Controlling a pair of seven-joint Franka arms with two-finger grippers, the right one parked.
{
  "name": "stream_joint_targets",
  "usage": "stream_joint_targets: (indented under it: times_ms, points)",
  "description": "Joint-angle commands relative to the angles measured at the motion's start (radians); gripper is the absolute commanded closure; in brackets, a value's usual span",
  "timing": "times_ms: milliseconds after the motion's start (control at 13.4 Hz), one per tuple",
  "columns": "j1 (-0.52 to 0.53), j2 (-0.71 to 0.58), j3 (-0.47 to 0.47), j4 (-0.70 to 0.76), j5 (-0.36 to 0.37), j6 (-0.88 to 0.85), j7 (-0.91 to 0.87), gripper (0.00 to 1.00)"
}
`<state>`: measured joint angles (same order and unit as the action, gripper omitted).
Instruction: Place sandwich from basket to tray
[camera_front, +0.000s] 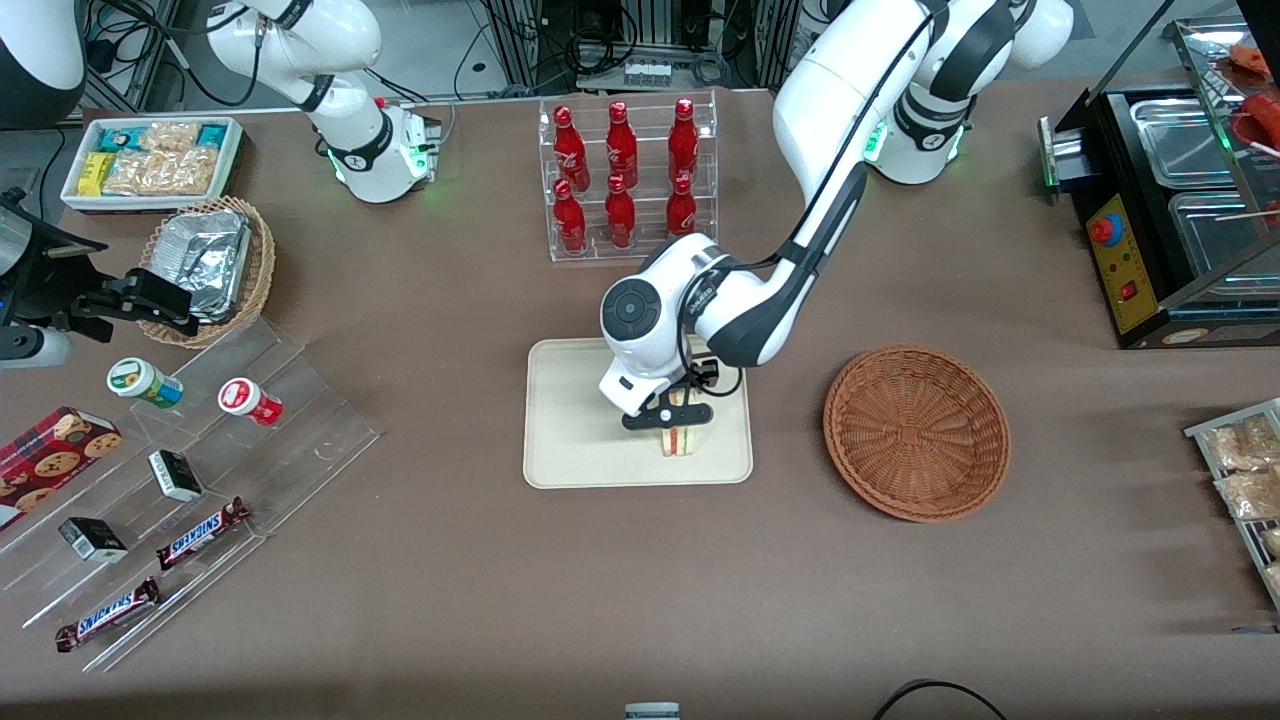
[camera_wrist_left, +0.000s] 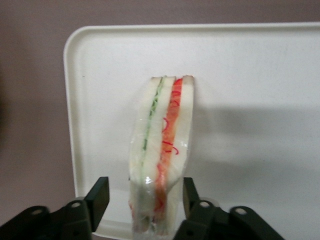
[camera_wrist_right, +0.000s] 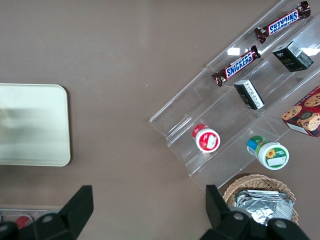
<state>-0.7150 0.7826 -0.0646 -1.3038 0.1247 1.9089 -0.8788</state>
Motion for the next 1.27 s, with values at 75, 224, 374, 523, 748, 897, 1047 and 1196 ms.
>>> stream_joint_targets:
  times_ms: [75, 224, 374, 523, 748, 897, 1047, 1196]
  points:
    - [0.0, -0.139, 0.051, 0.003, 0.013, -0.135, -0.016, 0.01]
    - [0.02, -0.218, 0.068, 0.0, 0.01, -0.212, -0.016, 0.01]
    - [0.07, -0.304, 0.074, -0.005, 0.007, -0.302, -0.005, 0.01]
    - [0.139, -0.379, 0.072, -0.024, -0.005, -0.337, 0.018, 0.01]
    - [0.241, -0.509, 0.072, -0.101, -0.029, -0.34, 0.144, 0.01]
    - [0.32, -0.606, 0.072, -0.179, -0.046, -0.341, 0.237, 0.01]
    - [0.412, -0.696, 0.072, -0.253, -0.051, -0.34, 0.366, 0.01]
    - [0.498, -0.752, 0.072, -0.291, -0.098, -0.346, 0.504, 0.01]
